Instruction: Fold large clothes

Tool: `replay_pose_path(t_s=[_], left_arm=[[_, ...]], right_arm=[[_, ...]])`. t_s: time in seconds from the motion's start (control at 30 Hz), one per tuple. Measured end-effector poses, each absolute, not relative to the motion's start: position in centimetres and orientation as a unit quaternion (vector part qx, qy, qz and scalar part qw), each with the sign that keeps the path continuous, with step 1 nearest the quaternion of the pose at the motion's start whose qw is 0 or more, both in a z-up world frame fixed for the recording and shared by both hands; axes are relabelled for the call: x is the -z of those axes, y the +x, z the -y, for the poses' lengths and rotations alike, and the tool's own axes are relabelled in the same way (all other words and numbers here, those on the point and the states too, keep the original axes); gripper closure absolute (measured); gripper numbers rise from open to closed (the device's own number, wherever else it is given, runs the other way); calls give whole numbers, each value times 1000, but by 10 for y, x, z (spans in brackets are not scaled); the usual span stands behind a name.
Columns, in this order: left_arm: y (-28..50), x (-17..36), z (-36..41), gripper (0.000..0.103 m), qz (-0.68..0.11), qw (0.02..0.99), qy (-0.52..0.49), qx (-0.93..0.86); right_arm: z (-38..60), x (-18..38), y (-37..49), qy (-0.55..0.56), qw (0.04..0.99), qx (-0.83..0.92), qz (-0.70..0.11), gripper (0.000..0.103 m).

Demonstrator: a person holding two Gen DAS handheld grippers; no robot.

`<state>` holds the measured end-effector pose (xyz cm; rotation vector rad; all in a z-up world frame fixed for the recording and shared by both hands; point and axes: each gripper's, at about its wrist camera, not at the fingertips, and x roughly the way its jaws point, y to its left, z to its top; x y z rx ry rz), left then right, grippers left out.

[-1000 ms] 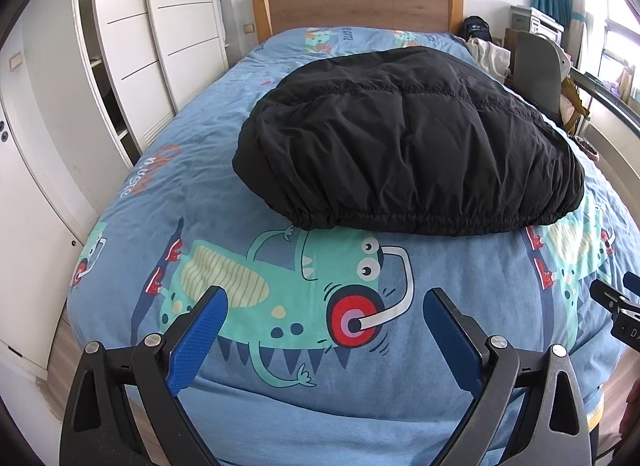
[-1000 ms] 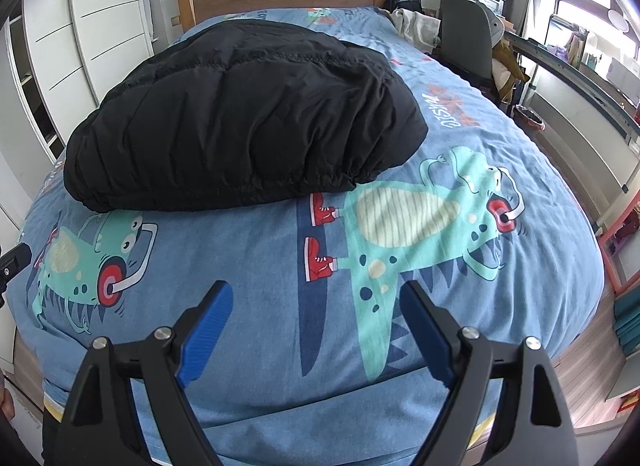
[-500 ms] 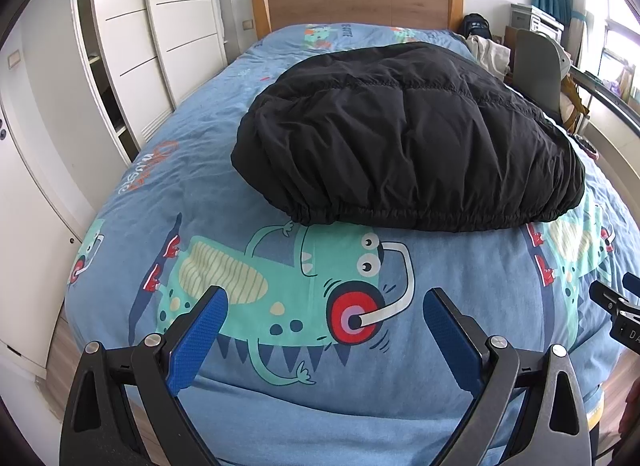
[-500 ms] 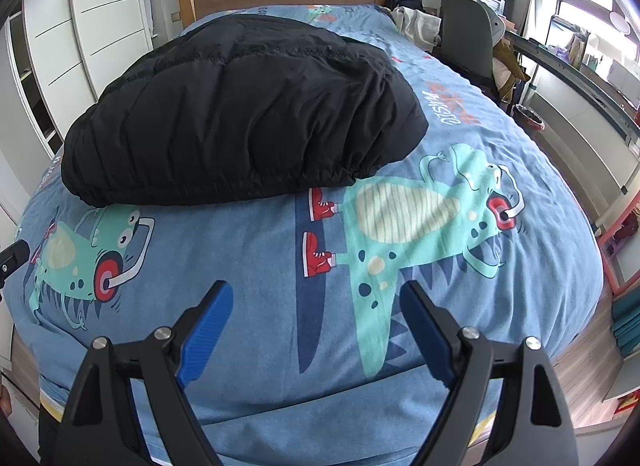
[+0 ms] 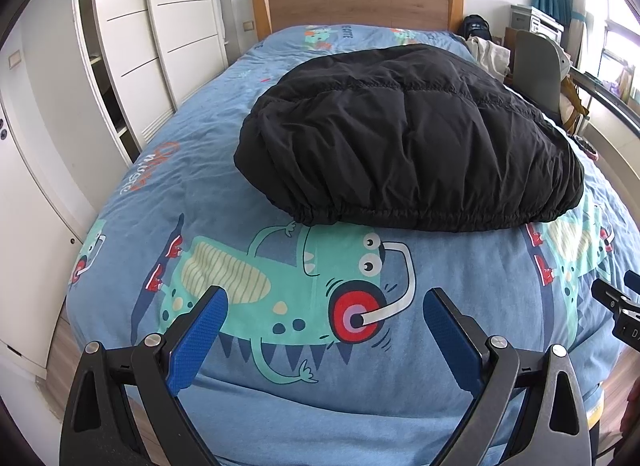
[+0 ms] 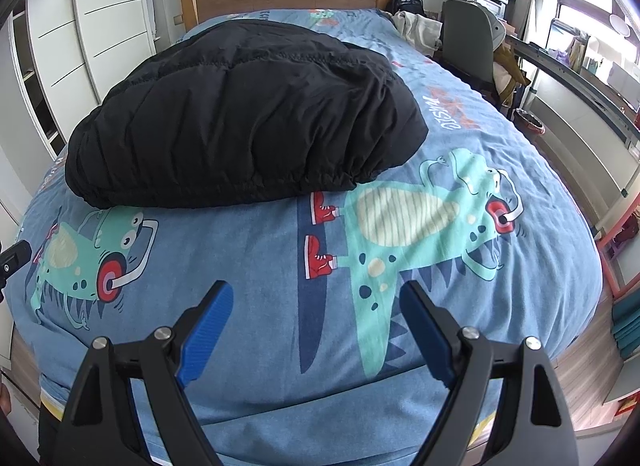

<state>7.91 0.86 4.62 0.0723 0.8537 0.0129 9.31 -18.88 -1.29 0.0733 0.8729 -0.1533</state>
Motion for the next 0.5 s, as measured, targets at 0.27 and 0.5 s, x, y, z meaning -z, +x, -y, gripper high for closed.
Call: replay_pose_path(t_s=[0.27, 0.5], left_arm=[[77, -48, -9, 6, -412, 910, 35, -5], [77, -48, -9, 6, -413, 910, 35, -4]], right_arm=[[192, 11, 90, 37, 903, 78, -420, 18], [192, 11, 90, 37, 903, 78, -421, 18]])
